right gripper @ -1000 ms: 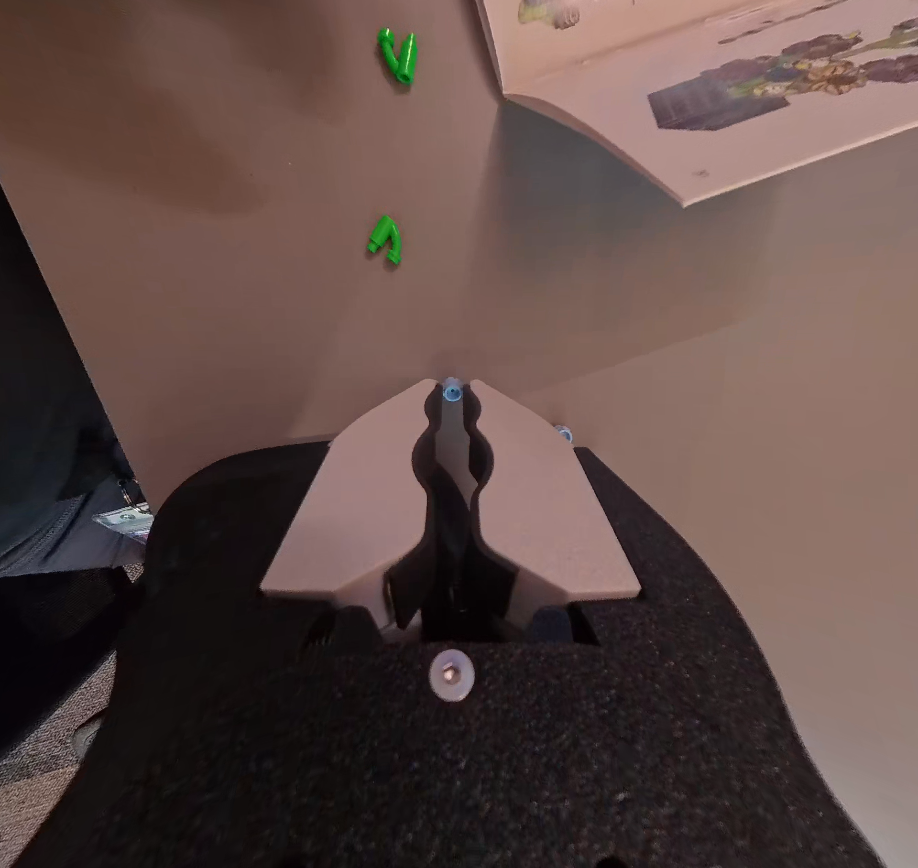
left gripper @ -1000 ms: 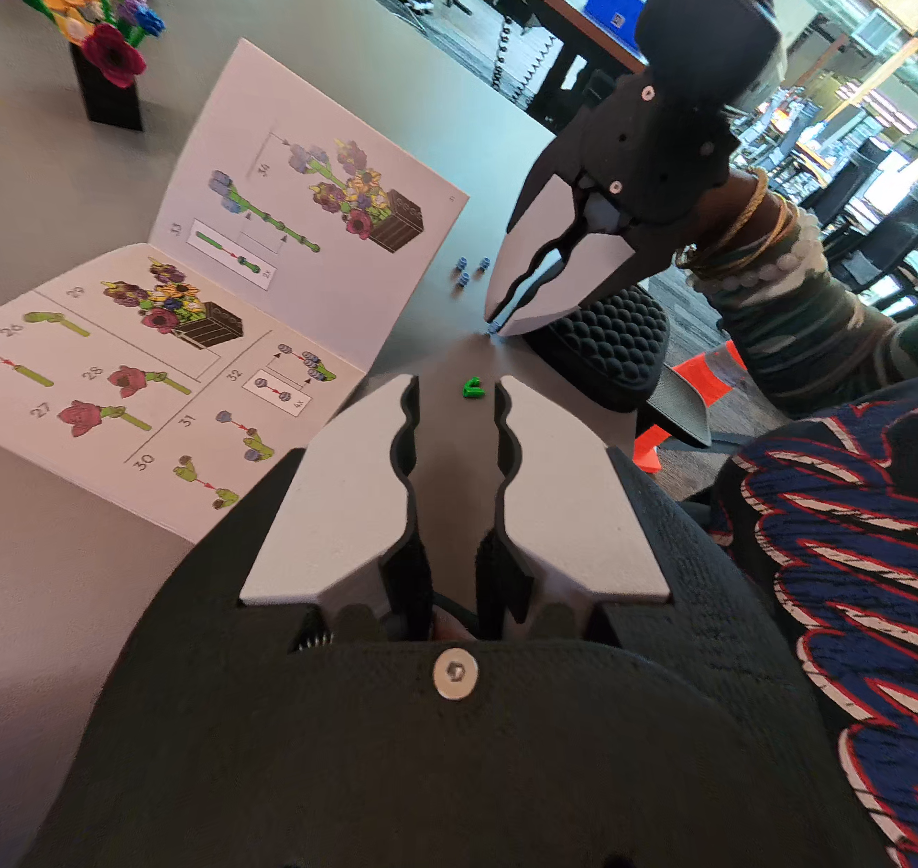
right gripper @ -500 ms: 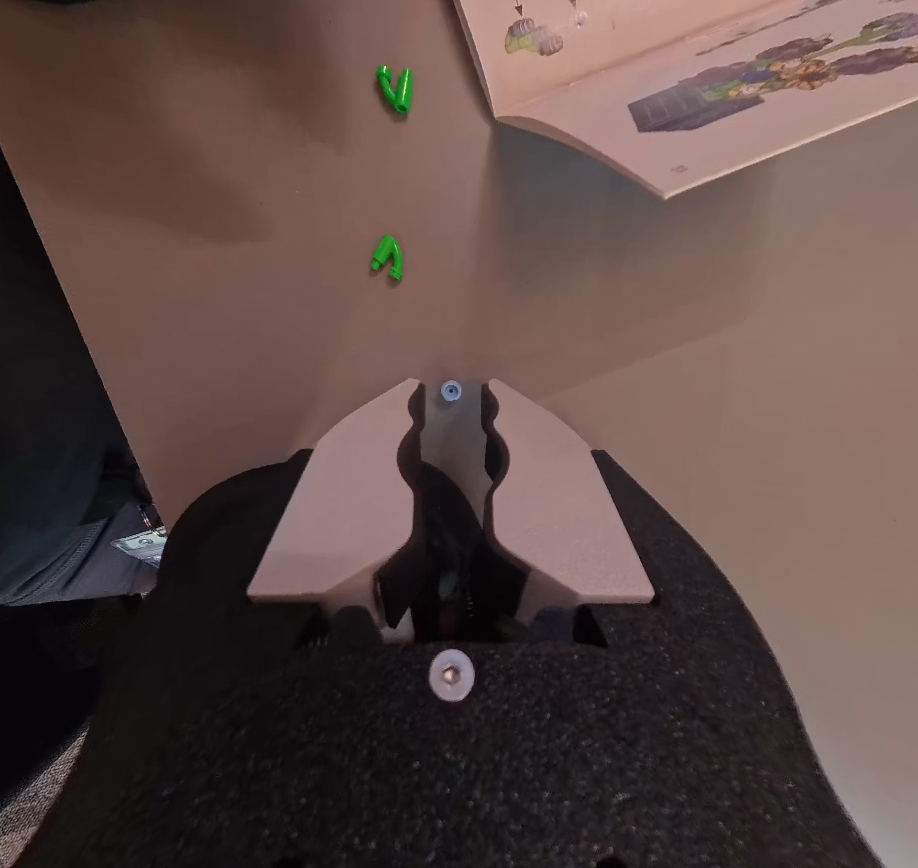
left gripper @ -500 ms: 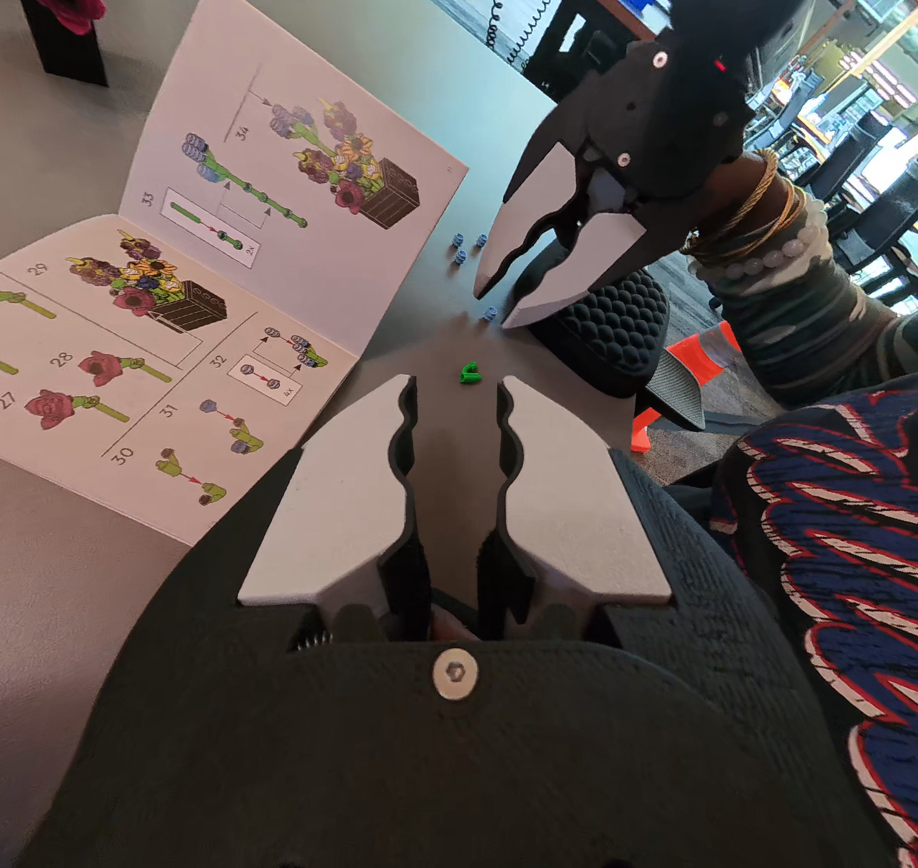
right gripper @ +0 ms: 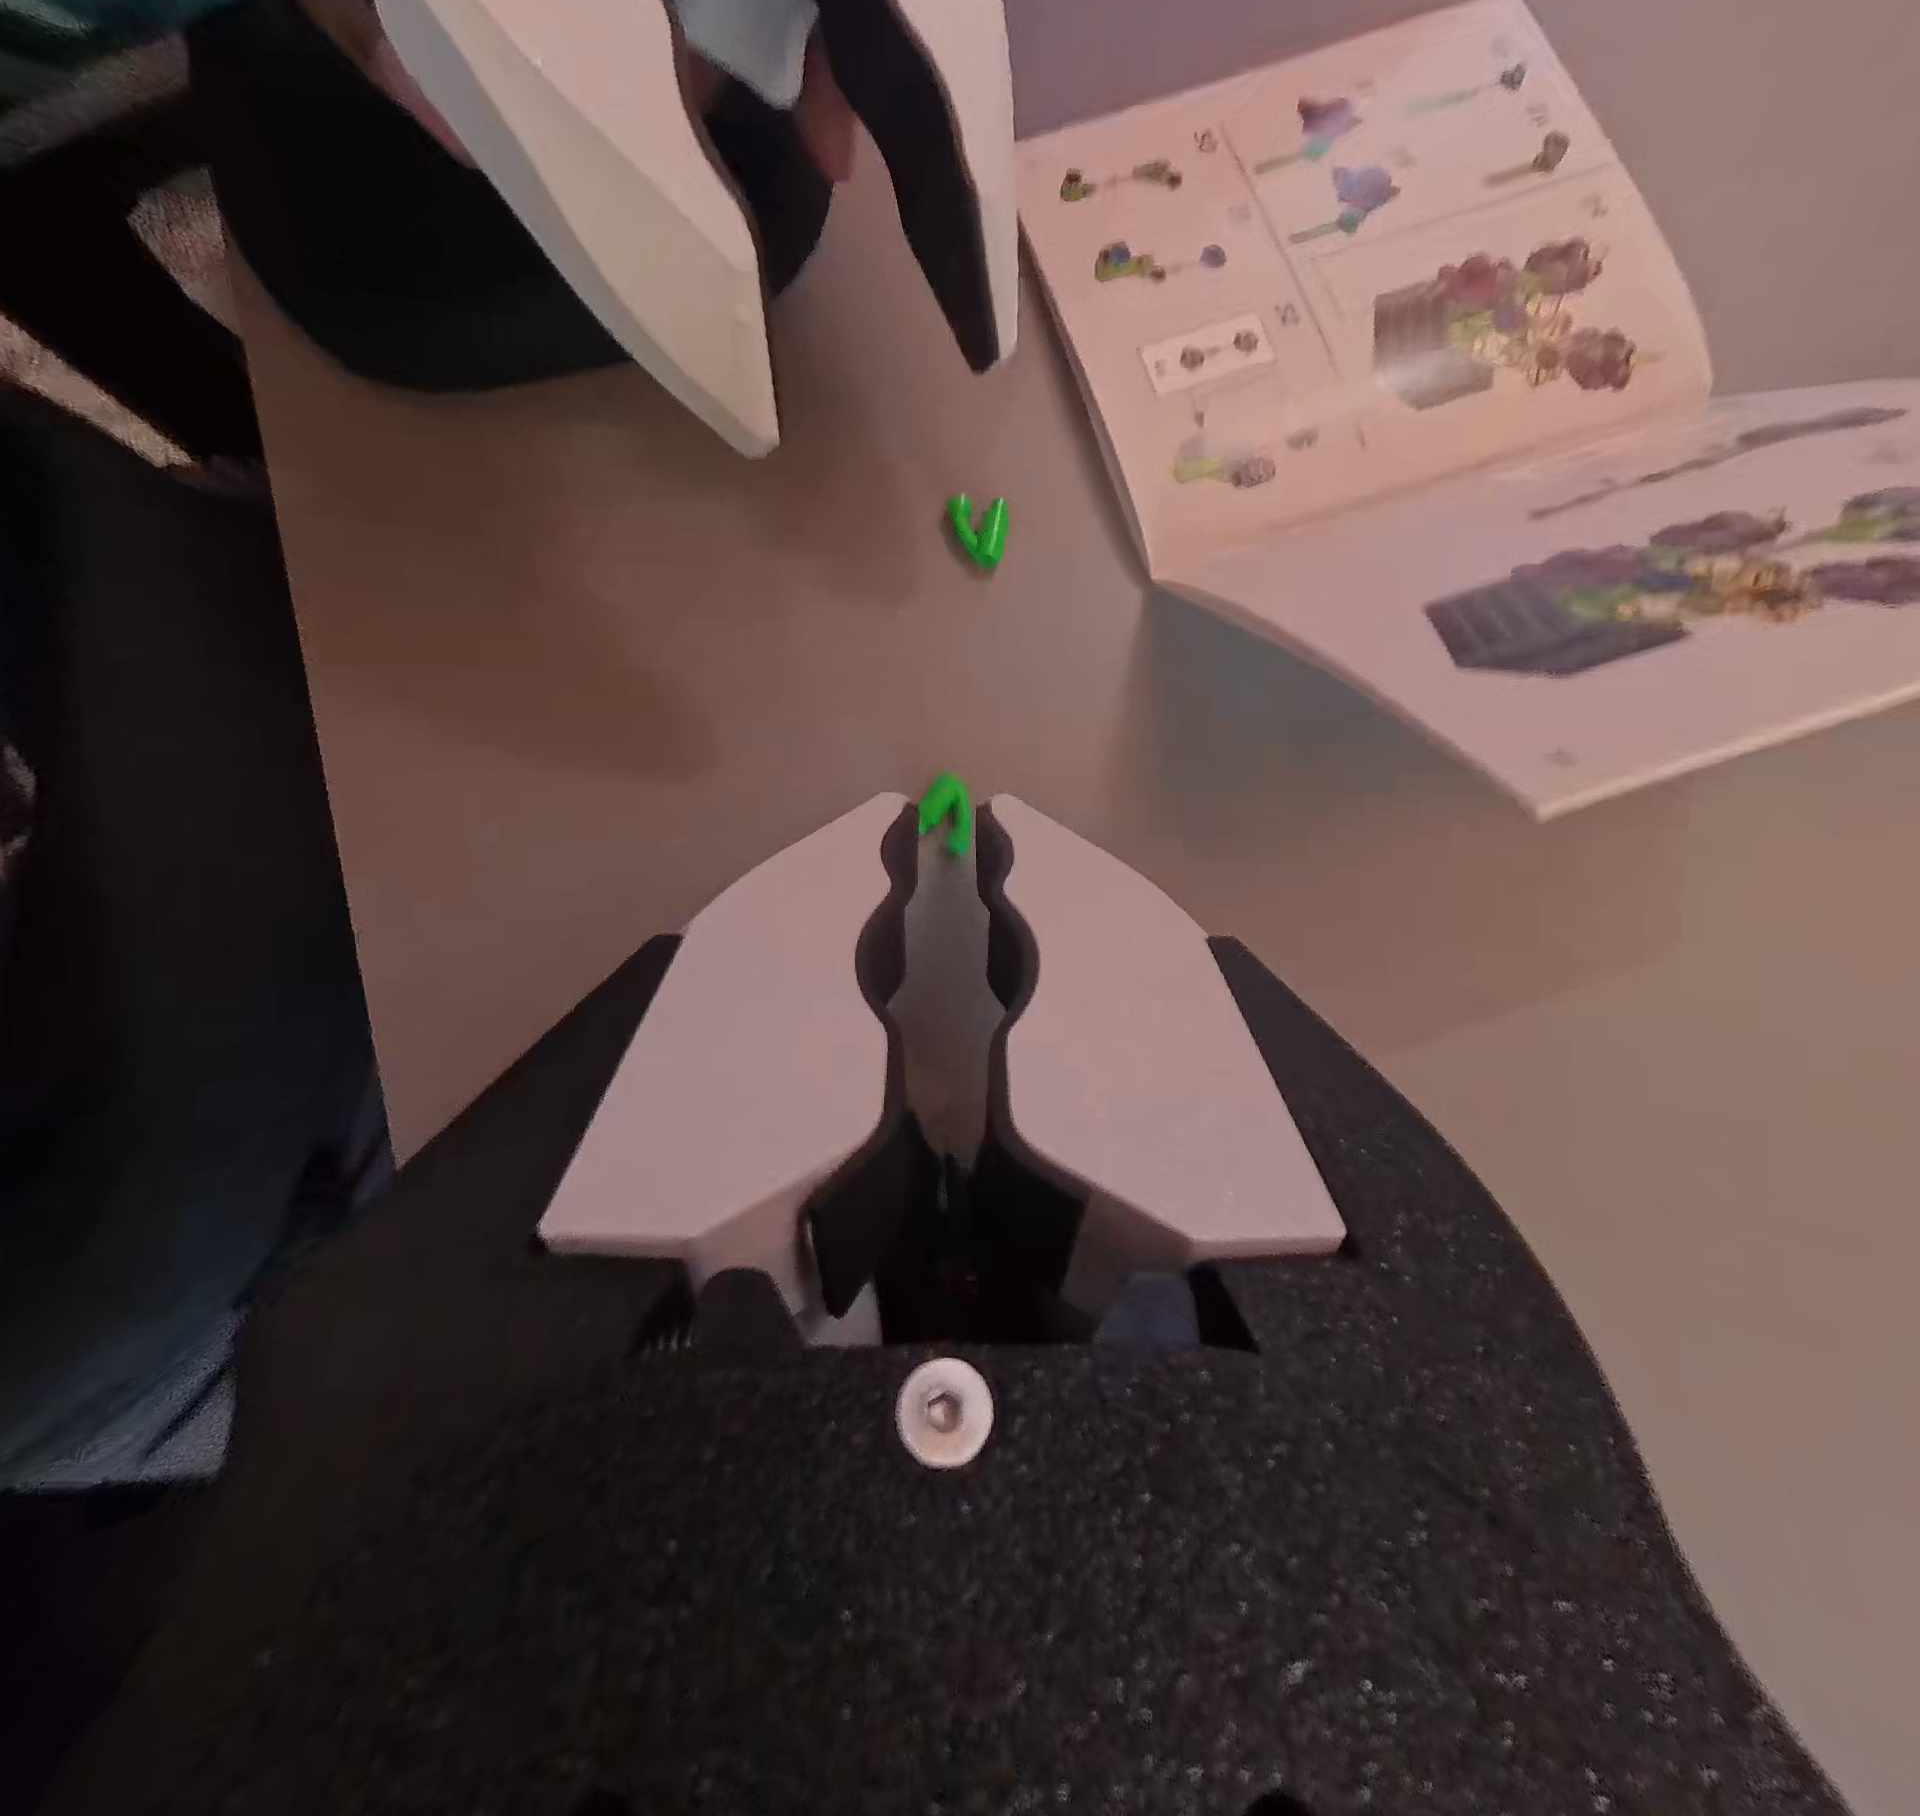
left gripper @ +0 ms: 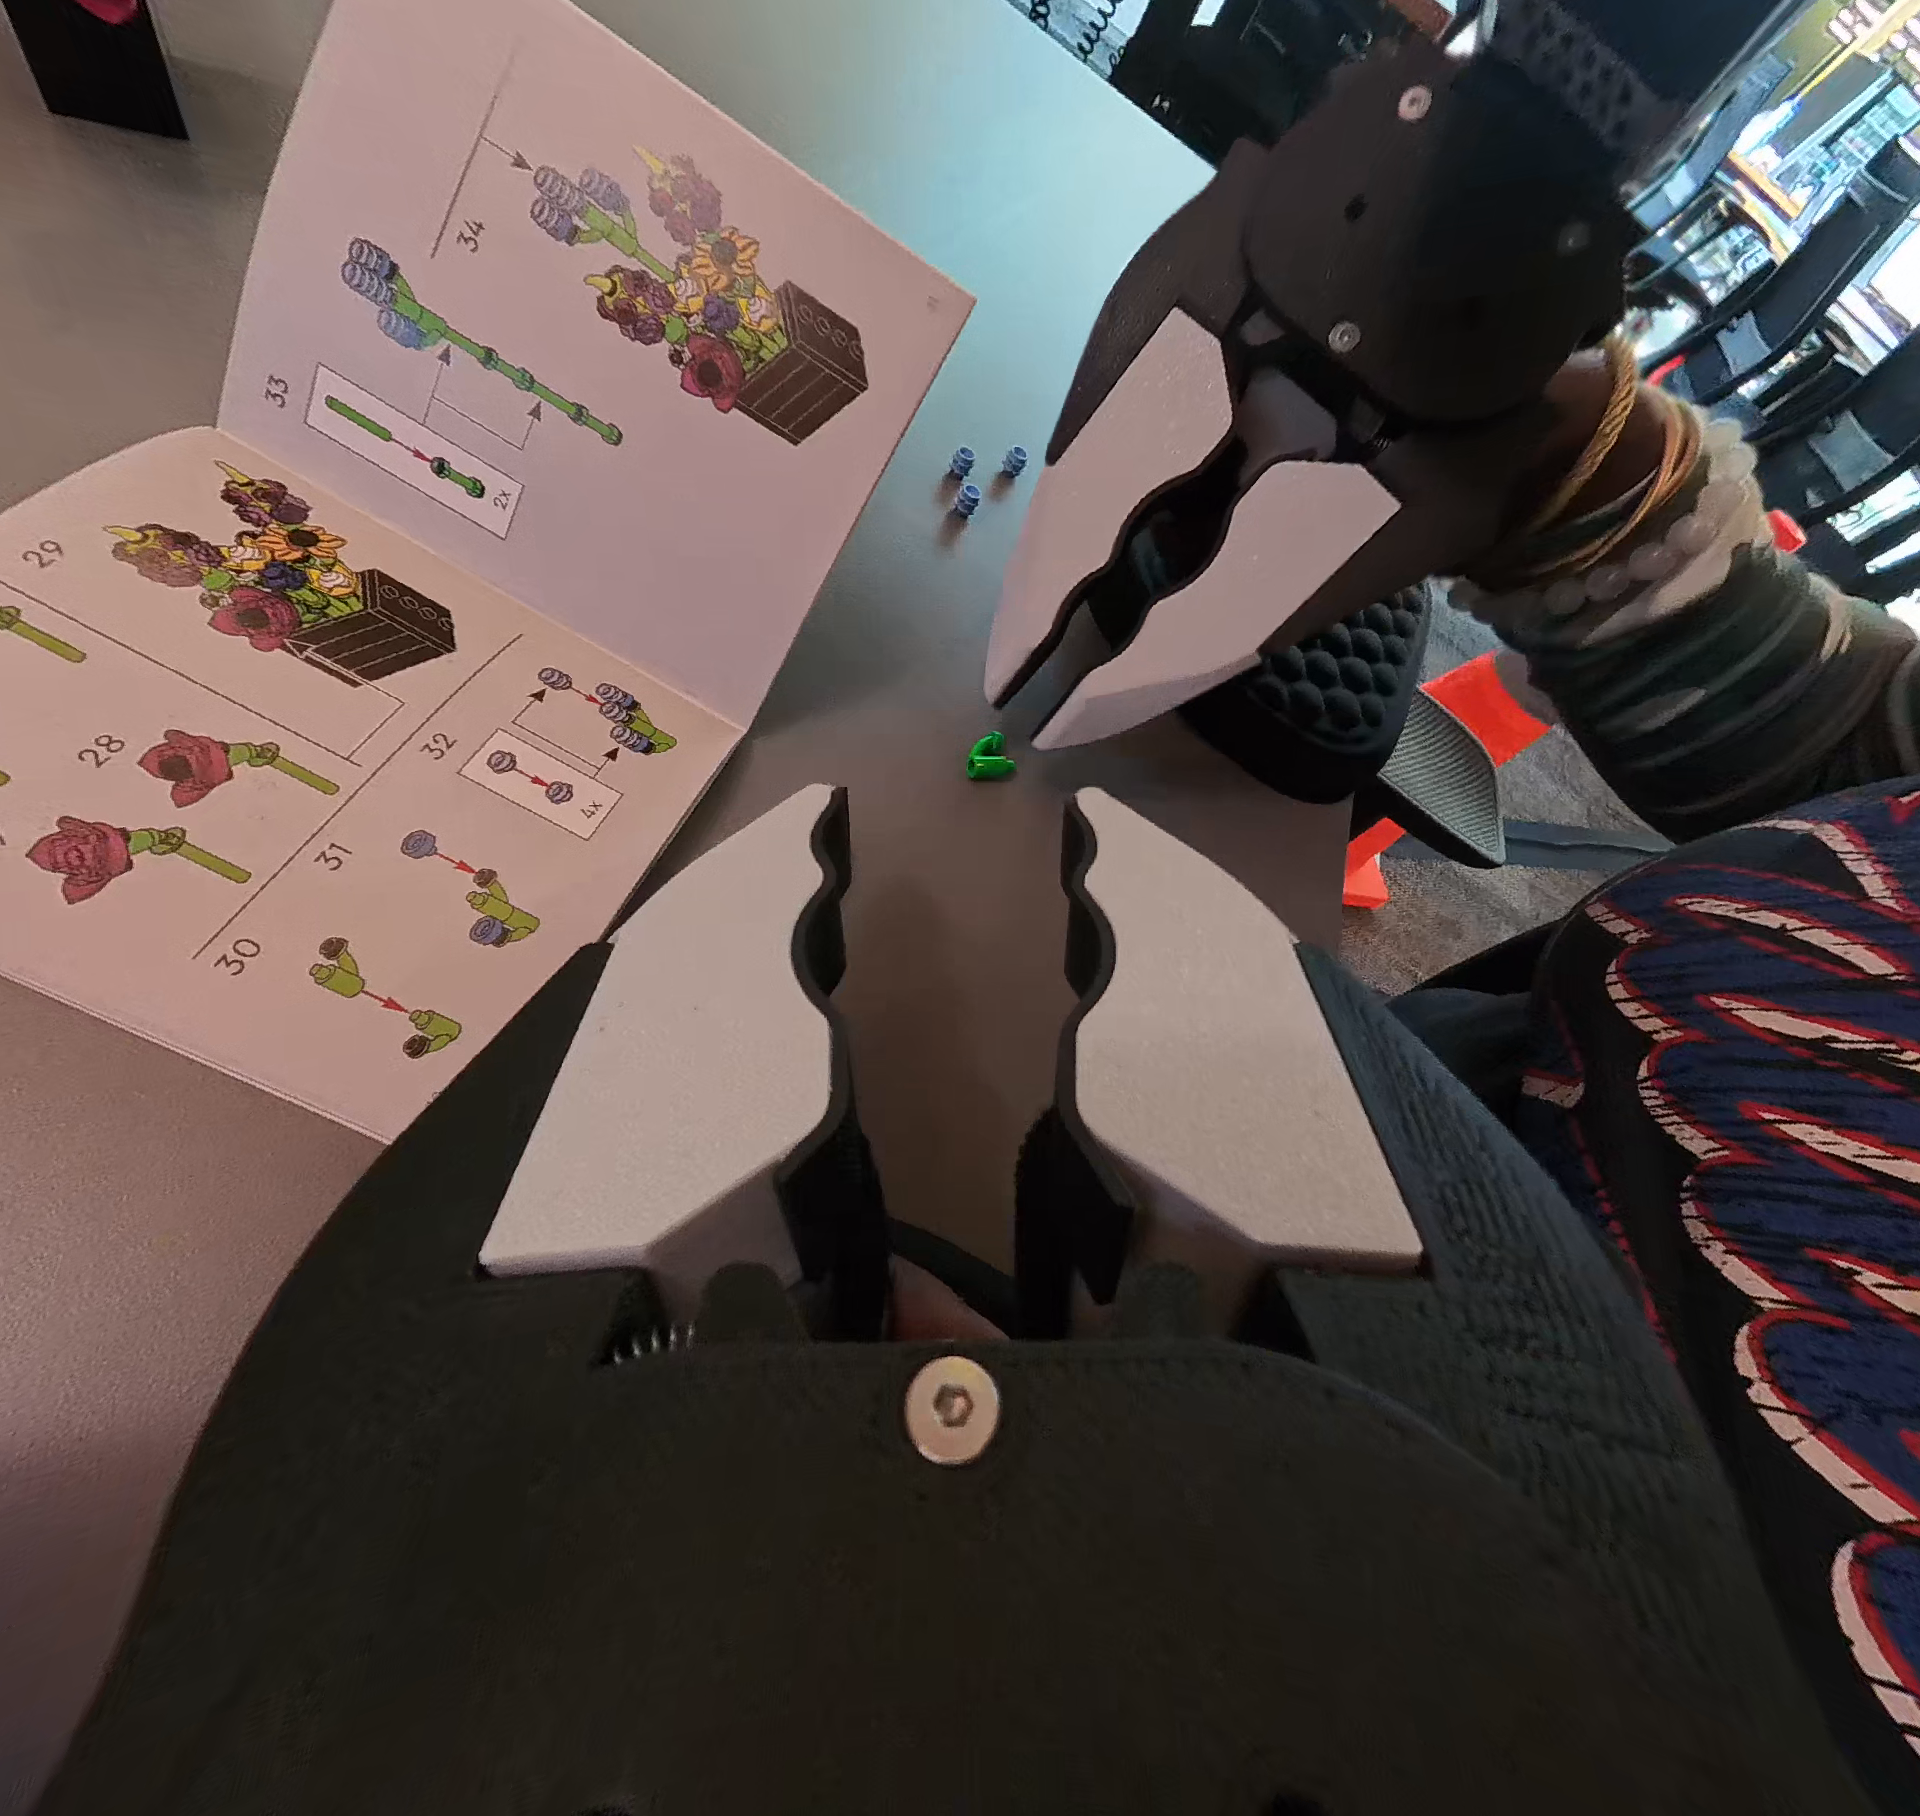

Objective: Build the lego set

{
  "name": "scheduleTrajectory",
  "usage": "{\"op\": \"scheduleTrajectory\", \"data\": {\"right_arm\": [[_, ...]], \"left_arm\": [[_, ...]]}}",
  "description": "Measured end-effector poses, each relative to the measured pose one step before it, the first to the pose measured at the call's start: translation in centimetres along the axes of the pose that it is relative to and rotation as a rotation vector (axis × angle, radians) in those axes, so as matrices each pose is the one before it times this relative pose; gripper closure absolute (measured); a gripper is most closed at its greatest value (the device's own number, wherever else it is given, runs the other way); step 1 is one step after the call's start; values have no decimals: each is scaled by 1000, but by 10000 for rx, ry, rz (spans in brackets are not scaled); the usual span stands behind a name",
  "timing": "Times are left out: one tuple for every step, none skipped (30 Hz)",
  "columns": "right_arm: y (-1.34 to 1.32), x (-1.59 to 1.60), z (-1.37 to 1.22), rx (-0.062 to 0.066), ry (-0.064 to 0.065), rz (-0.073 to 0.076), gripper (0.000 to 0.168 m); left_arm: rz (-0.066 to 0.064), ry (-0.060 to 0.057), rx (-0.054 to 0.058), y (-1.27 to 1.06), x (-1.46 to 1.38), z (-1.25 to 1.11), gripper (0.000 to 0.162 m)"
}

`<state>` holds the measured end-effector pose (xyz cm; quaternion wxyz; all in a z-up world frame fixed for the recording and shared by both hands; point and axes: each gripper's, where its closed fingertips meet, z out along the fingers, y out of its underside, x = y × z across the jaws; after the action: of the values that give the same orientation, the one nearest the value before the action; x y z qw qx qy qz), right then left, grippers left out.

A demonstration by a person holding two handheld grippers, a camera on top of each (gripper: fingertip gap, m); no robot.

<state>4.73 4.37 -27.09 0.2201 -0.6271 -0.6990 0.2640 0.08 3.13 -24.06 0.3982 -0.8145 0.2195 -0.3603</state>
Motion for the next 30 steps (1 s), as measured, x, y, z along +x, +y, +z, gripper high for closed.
{"op": "scheduleTrajectory", "data": {"right_arm": [[-703,-41,333,319,61,61,158],[-717,82,369,298,172,54,158],[-637,255,411,230,312,72,158],[-527,77,467,164,213,45,158],[-448,-156,454,140,55,11,158],[-408,-83,417,126,83,53,158],[-254,-60,393,41,67,54,158],[-53,-55,326,-89,36,-16,158],[29,93,304,-134,118,-49,156],[19,141,272,-104,147,-70,156],[8,61,266,-89,99,-65,156],[17,7,252,-87,56,-57,156],[24,-47,235,-71,3,-54,156],[58,-54,235,-83,-16,-38,155],[131,12,237,-112,15,-21,155],[-100,-2,101,43,-15,-12,157],[-40,-94,32,8,-84,-47,157],[-8,-8,12,-12,-21,-54,157],[-42,52,-37,38,19,-50,157],[-179,141,-113,170,78,-6,157],[-401,214,-245,328,130,49,158],[-657,378,-406,494,245,64,158],[-945,445,-530,669,326,-29,158],[-1125,477,-601,750,411,-145,158],[-1194,554,-606,723,529,-214,158],[-1097,536,-532,621,557,-256,158],[-942,355,-392,482,443,-314,157],[-762,168,-266,359,338,-359,158],[-605,73,-182,275,297,-399,158],[-477,31,-130,207,267,-401,158]], "left_arm": [[-74,15,105,-130,-60,-90,123],[-89,94,151,-171,22,-135,123],[-130,177,186,-215,77,-174,123],[-212,170,230,-263,-6,-220,123],[-240,188,263,-312,8,-254,122],[-210,209,278,-328,46,-273,122],[-182,149,270,-316,5,-259,123],[-148,100,242,-282,-8,-221,123],[-99,93,197,-230,25,-183,123],[-51,101,156,-189,71,-159,123],[-40,101,131,-156,91,-122,123],[-48,111,115,-139,83,-115,123],[-71,114,116,-141,75,-110,124],[-90,89,127,-165,26,-130,124],[-68,108,120,-142,65,-122,124],[-49,118,107,-130,100,-116,125],[-56,96,95,-123,74,-97,125],[-70,73,88,-116,25,-85,126],[-87,45,90,-114,-23,-86,126],[-98,5,112,-162,-74,-97,127],[-121,-61,171,-232,-168,-130,128],[-133,-121,264,-345,-247,-187,130],[-126,-122,353,-454,-240,-242,132],[-108,-110,385,-478,-201,-260,134],[-71,-94,318,-411,-138,-220,137],[-7,-31,189,-246,-11,-107,139],[44,-48,41,-45,5,15,141],[75,-66,-50,81,35,97,141],[72,-13,-32,80,131,146,142],[17,65,45,15,227,142,144]]}}
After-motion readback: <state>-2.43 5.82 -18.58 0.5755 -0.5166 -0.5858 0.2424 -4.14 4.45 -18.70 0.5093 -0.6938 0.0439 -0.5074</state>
